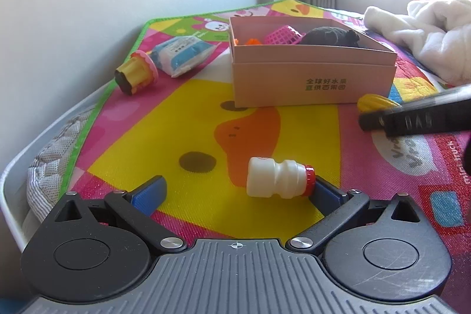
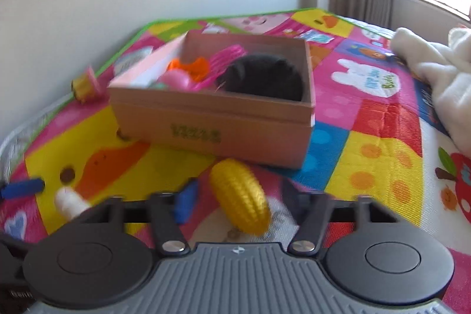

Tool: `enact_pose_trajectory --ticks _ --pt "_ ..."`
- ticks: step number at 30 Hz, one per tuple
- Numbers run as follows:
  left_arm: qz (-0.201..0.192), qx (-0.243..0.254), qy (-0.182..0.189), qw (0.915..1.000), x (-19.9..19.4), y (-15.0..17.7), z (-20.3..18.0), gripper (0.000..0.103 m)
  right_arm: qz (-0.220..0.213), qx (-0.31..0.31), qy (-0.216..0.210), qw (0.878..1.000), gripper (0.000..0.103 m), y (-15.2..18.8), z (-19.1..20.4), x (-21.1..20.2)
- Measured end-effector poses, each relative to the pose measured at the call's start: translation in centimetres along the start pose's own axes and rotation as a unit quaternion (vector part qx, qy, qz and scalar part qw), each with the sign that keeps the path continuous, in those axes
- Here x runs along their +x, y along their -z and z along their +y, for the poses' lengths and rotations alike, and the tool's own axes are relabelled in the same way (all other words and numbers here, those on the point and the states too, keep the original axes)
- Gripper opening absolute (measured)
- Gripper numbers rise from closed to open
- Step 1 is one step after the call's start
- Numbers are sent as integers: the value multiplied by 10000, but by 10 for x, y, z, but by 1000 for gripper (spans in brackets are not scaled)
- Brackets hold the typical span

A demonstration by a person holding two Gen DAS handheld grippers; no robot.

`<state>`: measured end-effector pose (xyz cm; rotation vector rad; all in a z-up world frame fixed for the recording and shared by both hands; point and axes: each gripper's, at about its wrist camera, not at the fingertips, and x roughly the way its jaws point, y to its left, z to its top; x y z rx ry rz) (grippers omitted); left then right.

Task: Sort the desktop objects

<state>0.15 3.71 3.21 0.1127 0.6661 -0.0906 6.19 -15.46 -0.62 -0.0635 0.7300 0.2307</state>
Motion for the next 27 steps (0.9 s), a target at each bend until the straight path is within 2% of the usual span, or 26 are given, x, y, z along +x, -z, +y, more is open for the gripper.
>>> enact_pose_trajectory --ticks 5,9,11,13,15,16,19,20,21,25,27 --pt "-5 -27 37 10000 0 1 2 103 -111 -48 18 9999 32 26 -2 -37" --pt "-39 -13 25 10000 0 2 1 103 -147 -461 173 9987 32 44 3 -53" --pt "-47 -16 36 10000 0 2 2 103 -212 -483 259 9983 34 41 5 -52" --pt "-66 -10 45 10000 -1 3 2 103 -225 -232 283 9991 38 30 3 -46" --pt "-81 -9 43 10000 -2 4 2 103 -249 24 224 9994 46 17 2 -37" --pt "-81 -6 39 10000 -2 4 2 103 -267 91 223 9994 47 12 3 -32" --pt "-31 -17 37 10000 -3 3 2 103 -128 -57 236 9996 50 0 12 -10" --pt "20 -34 32 10000 -3 1 3 103 -1 -110 210 9997 44 -3 15 -3" --pt "90 -59 26 9999 -4 0 3 103 100 -134 158 9997 30 -4 16 -1" --pt "261 -35 120 9996 -9 -2 6 103 135 -654 -225 9975 29 5 22 -25" --pt "247 -22 139 9996 -9 0 6 103 323 -1045 -504 9927 29 17 22 -39"
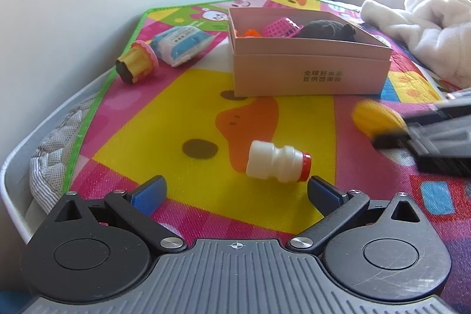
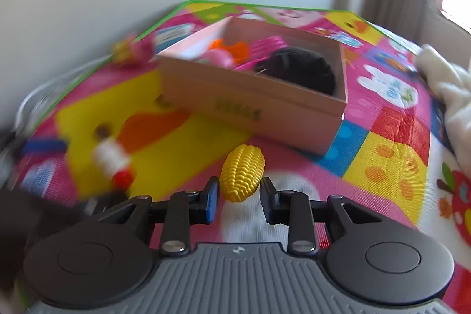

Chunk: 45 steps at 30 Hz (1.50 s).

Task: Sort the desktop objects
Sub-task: 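Hold the corn toy with the right tool while the left grasps the white bottle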

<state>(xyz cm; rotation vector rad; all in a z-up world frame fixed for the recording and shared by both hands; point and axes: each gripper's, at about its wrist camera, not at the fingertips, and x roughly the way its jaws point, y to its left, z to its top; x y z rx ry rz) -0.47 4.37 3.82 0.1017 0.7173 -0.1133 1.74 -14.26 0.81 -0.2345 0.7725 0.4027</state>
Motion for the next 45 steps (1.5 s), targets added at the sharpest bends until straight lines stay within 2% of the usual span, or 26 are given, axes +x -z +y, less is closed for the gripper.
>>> enact_pose_trajectory --ticks 1,2,4,5,8,9,10,12,15,18,19,21,22,24,27,31,34,36,38,40,41,43,45 --pt "-2 -6 -12 10000 0 0 0 103 75 -216 -56 9997 29 7 2 -5" --pt "-3 5 -30 10000 0 0 -1 103 60 -431 83 9990 30 15 4 -11" --pt "5 -2 -48 10000 0 0 -2 103 -25 -714 580 9958 34 24 6 -18" --pt "18 -13 -39 10000 -1 0 -2 103 -59 -703 866 9937 38 25 4 -19" --pt "56 -23 -22 10000 -2 1 -1 103 -195 -411 1554 9868 41 21 -6 -20" --pt "68 -11 -33 10000 -3 1 -1 103 -275 -245 1556 9871 45 19 -8 -22" --pt "77 3 -47 10000 -4 1 -1 103 -351 -62 1363 9900 50 17 -9 -27" --pt "84 18 -61 9999 -6 3 -2 103 -551 165 868 9946 76 16 -7 -36" --pt "83 43 -68 9999 -7 4 -2 103 -777 -253 552 9951 81 15 8 -36" --pt "98 59 -49 9999 -9 5 -2 103 -701 -702 542 9936 80 7 12 -18" --pt "106 59 -36 9999 -9 5 -1 103 -594 -663 517 9947 77 3 10 -14" --pt "106 61 -19 9999 -10 6 0 103 -464 -404 238 9978 62 -3 4 -14" --pt "107 60 -23 9999 -10 6 0 103 -435 -288 93 9986 61 -5 3 -15" --pt "118 77 -62 9999 -9 7 -2 103 -469 -275 -12 9985 61 -1 5 -18" --pt "91 122 -82 9999 -9 8 -3 103 -581 -487 213 9969 61 6 13 -13" --pt "92 127 -40 9999 -11 7 -2 103 -744 -334 569 9950 61 1 11 2" --pt "96 158 -77 9998 -13 4 -4 103 -781 -394 562 9946 61 -9 5 13" --pt "62 161 94 9998 -15 -1 -6 103 -654 -569 560 9947 67 -15 0 23" --pt "-20 200 302 9993 -18 -8 -11 103 -567 -580 538 9953 66 -22 -8 31" --pt "-166 337 313 9988 -20 -13 -18 103 -375 -393 361 9979 50 -27 -20 37" --pt "-198 387 293 9986 -20 -15 -21 103 -242 -316 311 9987 33 -29 -25 39" --pt "-154 369 292 9988 -17 -17 -22 103 -247 -155 434 9986 33 -25 -30 33" --pt "-112 352 306 9988 -13 -18 -21 103 -264 -80 358 9990 33 -16 -30 20"
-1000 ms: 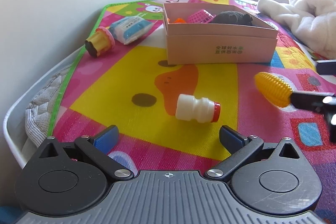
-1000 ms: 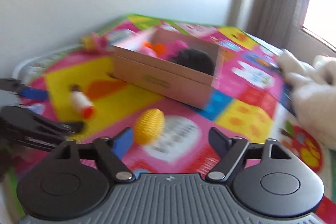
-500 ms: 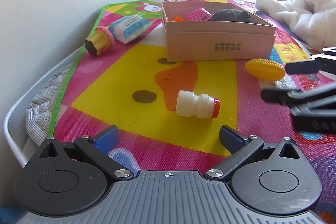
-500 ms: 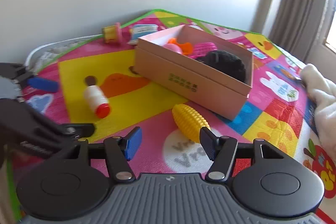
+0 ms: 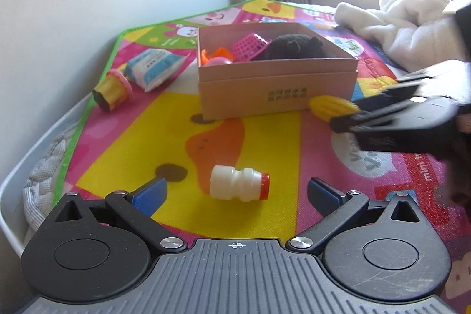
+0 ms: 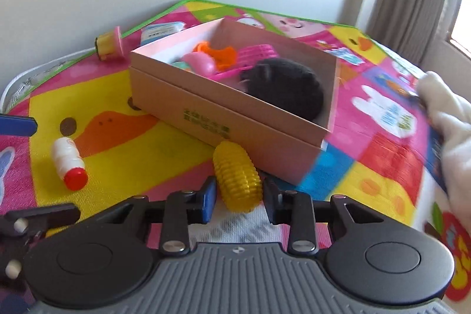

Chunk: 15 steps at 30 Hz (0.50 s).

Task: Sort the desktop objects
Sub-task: 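Hold the corn toy with the right tool while the left grasps the white bottle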

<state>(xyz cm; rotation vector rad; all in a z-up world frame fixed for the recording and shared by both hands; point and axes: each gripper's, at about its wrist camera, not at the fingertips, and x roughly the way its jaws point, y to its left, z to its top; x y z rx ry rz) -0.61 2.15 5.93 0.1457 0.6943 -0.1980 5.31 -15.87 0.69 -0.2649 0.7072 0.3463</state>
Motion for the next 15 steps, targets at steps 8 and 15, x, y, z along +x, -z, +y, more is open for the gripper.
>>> enact_pose_trajectory --ticks 8,15 --pt "144 139 201 9996 12 -2 -5 67 200 296 -312 9989 33 43 16 -52" --pt "59 130 291 9995 -2 0 -3 47 136 119 -106 9998 31 49 32 -69"
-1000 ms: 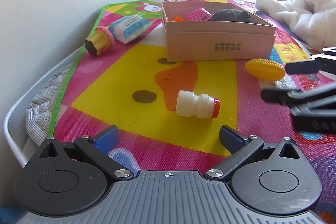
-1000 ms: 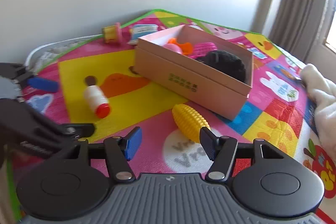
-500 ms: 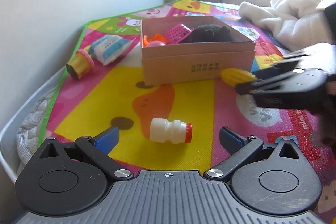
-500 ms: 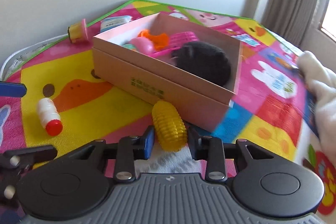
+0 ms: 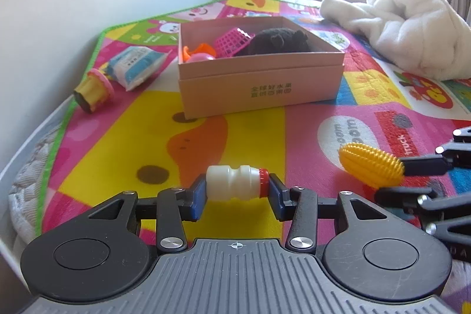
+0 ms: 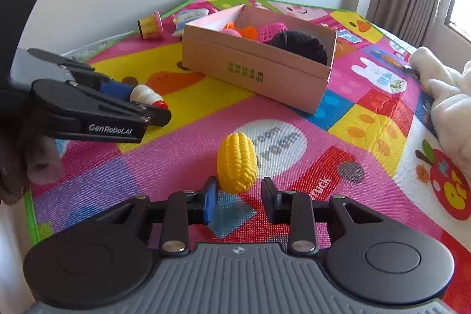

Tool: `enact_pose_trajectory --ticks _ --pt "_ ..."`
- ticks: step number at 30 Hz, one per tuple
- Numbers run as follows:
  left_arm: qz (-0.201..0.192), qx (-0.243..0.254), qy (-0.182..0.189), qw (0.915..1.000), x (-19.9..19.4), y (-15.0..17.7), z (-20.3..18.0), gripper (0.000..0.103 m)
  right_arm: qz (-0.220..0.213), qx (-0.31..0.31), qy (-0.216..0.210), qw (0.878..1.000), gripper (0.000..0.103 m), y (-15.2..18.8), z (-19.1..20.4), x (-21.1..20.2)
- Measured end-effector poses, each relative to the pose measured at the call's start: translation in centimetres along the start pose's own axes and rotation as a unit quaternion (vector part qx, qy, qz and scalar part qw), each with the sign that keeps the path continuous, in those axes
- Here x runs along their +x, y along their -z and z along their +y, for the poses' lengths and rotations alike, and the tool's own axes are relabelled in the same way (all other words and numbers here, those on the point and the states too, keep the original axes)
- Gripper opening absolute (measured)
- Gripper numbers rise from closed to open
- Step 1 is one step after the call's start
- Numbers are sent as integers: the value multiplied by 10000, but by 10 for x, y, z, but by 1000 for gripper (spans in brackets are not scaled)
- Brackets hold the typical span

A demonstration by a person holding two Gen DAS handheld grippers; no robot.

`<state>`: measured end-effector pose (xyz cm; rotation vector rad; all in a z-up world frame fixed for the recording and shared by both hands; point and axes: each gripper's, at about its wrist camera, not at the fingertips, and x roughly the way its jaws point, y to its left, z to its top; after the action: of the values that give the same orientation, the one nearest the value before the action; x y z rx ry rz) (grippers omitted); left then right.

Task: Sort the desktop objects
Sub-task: 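Hold the corn toy with the right tool while the left grasps the white bottle, then carry the corn toy with the right tool while the left carries the bottle, dropping both into the box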

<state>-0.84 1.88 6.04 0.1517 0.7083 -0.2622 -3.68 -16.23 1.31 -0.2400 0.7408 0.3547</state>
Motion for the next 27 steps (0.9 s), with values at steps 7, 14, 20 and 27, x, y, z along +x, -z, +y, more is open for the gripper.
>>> enact_pose_trajectory --ticks 7,14,20,27 --pt "-97 54 53 9999 -38 19 1 47 -132 -115 68 9998 23 -4 16 -19" --pt "-61 -104 13 9999 -48 30 3 47 -32 -208 67 9998 19 1 27 -25" --pt "-5 -64 -118 9999 -29 31 -4 50 -253 -325 405 9983 45 2 30 -19" --pt "-53 -44 -129 9999 -24 36 -7 101 -119 6 480 9988 45 -15 15 14"
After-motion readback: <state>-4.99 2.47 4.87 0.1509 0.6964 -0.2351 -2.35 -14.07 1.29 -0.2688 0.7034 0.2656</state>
